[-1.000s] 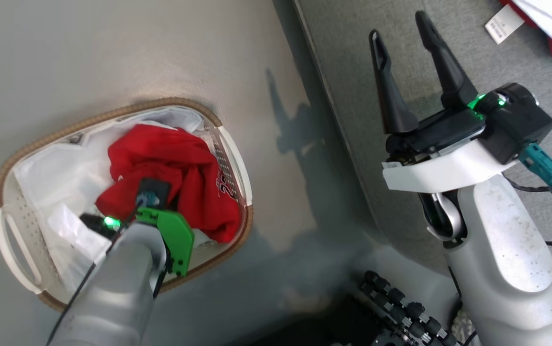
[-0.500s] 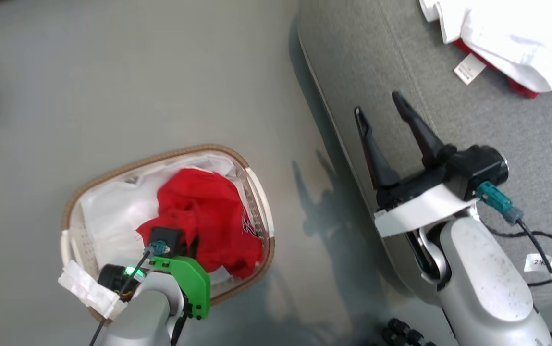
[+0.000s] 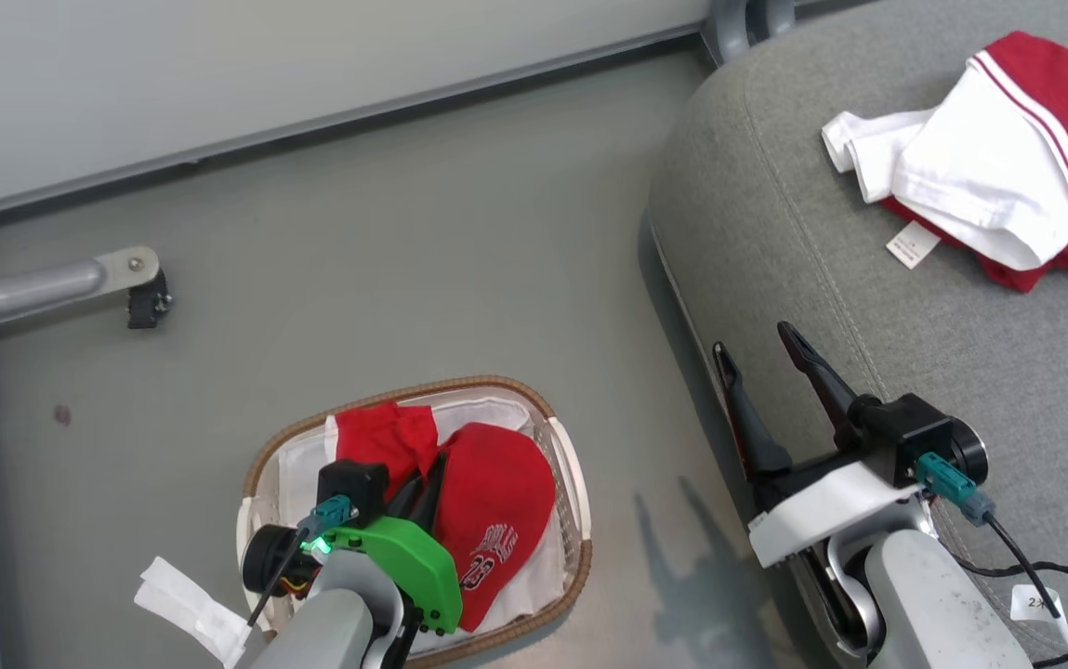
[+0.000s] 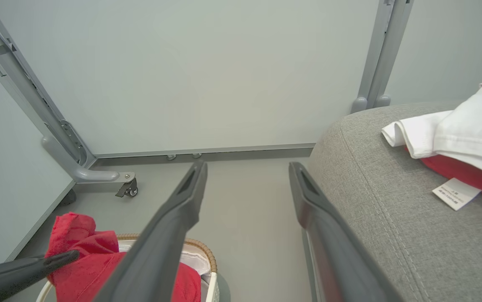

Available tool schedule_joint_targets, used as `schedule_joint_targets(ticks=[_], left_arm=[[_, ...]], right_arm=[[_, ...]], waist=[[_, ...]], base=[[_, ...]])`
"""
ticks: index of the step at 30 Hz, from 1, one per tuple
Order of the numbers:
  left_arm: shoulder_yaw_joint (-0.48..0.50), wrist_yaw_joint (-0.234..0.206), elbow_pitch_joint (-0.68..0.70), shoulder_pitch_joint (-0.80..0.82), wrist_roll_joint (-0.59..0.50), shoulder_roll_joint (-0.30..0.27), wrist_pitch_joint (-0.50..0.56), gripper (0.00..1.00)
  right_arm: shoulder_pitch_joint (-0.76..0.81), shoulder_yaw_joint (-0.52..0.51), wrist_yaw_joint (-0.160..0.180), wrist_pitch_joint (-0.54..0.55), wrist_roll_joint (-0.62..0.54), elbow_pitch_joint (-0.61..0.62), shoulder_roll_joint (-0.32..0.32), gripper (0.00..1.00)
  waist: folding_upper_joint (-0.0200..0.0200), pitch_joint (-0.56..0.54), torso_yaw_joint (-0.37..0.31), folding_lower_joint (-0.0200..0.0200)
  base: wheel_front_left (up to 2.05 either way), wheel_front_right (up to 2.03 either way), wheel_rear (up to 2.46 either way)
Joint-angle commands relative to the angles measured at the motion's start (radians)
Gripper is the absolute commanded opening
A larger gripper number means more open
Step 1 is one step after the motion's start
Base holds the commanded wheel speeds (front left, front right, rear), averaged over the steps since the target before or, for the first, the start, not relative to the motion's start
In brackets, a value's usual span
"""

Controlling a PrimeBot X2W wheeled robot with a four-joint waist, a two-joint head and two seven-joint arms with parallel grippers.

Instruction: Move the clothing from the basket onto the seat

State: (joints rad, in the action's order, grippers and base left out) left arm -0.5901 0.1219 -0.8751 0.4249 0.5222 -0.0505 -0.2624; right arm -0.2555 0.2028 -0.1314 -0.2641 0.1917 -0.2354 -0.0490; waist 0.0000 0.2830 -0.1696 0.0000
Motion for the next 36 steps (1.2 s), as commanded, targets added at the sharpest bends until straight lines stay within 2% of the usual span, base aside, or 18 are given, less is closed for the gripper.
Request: schedule_joint_targets(ticks=[1, 8, 19, 24, 31, 36], left_arm=[[0.017, -0.005, 0.032, -0.024, -0.019, -0.002, -0.003, 0.0], [0.092, 0.001, 0.231, -0.067, -0.058, -0.002, -0.004, 0.0], [0.104, 0.007, 0.489, -0.042, -0.078, -0.002, -0.003, 0.0], [0.074, 0.005, 0.564, -0.025, -0.063, -0.002, -0.003, 0.0], [0.025, -0.004, 0.583, -0.012, -0.052, -0.002, -0.003, 0.0], [-0.011, -0.007, 0.58, -0.014, -0.033, -0.002, -0.003, 0.0]], right_arm=[[0.025, -0.004, 0.001, 0.0, -0.008, -0.006, -0.004, 1.0], [0.08, -0.003, 0.001, 0.0, -0.011, -0.026, -0.004, 1.0], [0.147, 0.041, 0.001, 0.0, -0.028, -0.075, -0.004, 1.0], [0.128, 0.127, 0.001, 0.0, -0.033, -0.114, -0.028, 1.0], [-0.028, 0.325, 0.001, 0.0, 0.005, -0.154, -0.104, 1.0], [-0.138, 0.419, 0.001, 0.0, 0.036, -0.155, -0.119, 1.0]], waist=[[0.0, -0.101, 0.076, 0.0], [0.0, -0.181, 0.105, 0.0], [0.0, -0.255, 0.129, 0.0], [0.0, -0.257, 0.149, 0.0], [0.0, -0.241, 0.18, 0.0], [0.0, -0.237, 0.199, 0.0]], base=[[0.0, 0.0, 0.0], [0.0, 0.0, 0.0], [0.0, 0.0, 0.0], [0.0, 0.0, 0.0], [0.0, 0.0, 0.0], [0.0, 0.0, 0.0]])
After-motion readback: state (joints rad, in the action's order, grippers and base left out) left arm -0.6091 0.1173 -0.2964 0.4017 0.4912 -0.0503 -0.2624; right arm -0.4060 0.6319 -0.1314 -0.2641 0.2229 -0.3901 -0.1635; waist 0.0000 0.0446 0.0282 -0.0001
